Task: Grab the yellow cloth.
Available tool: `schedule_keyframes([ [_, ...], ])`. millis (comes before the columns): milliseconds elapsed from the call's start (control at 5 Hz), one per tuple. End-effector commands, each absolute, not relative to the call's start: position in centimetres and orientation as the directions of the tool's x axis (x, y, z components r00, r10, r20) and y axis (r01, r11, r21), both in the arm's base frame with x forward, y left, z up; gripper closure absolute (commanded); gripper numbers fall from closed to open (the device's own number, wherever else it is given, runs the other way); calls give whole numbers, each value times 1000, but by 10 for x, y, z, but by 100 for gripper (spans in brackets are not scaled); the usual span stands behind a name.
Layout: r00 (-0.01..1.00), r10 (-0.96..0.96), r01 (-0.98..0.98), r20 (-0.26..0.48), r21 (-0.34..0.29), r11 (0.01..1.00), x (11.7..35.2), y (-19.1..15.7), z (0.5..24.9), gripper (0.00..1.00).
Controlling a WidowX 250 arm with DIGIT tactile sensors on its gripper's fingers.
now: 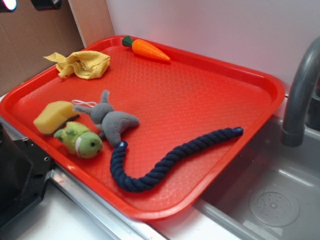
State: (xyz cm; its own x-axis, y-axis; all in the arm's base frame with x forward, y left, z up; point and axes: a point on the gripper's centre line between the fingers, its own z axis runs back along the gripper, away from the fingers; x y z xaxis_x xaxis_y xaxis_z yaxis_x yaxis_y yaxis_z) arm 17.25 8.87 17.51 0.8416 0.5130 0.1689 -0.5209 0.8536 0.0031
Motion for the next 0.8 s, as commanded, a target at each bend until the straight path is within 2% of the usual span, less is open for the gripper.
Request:
schedule_keyframes([
  [0,741,665,-671,96,78,737,186,128,136,0],
  [200,552,808,-833,205,156,530,218,144,102,0],
  [400,374,894,-926,245,144,348,228,149,85,0],
  [600,298,911,-955,287,79,287,233,157,58,0],
])
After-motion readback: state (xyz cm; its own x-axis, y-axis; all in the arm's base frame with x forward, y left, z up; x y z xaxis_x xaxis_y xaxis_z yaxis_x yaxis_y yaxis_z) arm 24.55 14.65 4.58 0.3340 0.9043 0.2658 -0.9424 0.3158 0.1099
